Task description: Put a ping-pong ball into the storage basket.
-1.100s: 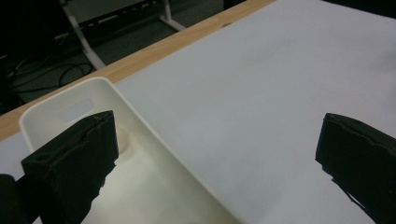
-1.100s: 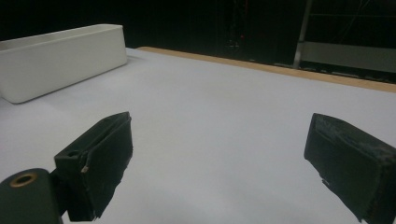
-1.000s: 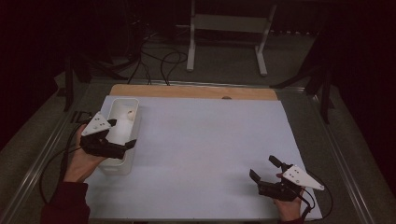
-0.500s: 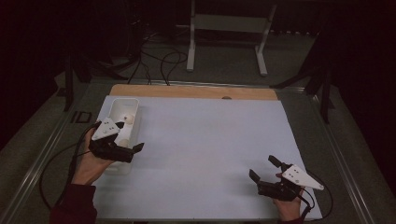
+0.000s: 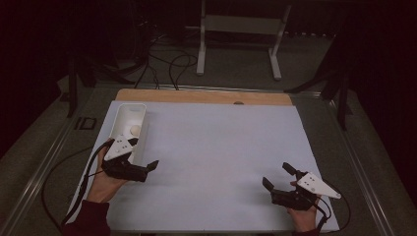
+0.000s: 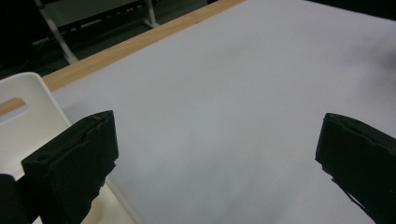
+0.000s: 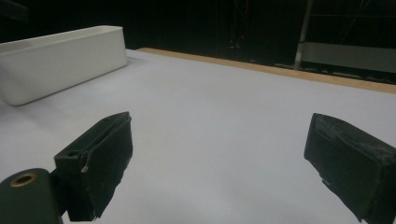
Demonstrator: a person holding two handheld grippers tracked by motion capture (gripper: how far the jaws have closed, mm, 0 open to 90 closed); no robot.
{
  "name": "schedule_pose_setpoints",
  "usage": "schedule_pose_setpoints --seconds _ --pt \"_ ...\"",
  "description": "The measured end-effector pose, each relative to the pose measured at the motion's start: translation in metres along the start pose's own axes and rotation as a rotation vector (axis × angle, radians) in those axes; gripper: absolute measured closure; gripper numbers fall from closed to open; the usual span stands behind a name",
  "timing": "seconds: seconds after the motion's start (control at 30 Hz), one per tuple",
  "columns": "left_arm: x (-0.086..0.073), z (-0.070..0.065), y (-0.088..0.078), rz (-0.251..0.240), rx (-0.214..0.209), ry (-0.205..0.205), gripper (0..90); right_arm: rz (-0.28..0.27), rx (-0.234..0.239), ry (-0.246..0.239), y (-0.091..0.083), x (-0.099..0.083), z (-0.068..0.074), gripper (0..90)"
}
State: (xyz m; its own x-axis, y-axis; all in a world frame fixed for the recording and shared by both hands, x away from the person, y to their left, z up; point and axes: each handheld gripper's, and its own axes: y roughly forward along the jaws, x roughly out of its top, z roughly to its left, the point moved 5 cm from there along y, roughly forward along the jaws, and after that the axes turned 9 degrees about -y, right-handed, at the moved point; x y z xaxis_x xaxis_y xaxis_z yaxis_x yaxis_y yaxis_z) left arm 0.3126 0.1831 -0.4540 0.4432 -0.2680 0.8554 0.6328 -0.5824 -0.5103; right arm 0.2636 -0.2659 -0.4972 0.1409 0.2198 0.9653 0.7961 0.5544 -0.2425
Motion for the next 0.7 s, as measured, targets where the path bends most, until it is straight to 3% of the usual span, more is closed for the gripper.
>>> schedule_pose_setpoints --seconds 0.27,0.57,0.7 --pt "-0.011 -0.012 -0.004 -0.04 0.01 0.005 0.0 0.001 0.003 0.008 0.006 0.001 -0.005 7.4" --pt "-0.023 -0.011 -0.009 -0.098 0.015 -0.025 0.0 -0.011 0.001 0.013 0.008 0.005 -0.01 7.4" --pt "-0.025 -0.009 -0.011 -0.101 0.021 -0.028 0.0 -0.014 0.007 0.0 0.011 0.008 -0.01 7.4"
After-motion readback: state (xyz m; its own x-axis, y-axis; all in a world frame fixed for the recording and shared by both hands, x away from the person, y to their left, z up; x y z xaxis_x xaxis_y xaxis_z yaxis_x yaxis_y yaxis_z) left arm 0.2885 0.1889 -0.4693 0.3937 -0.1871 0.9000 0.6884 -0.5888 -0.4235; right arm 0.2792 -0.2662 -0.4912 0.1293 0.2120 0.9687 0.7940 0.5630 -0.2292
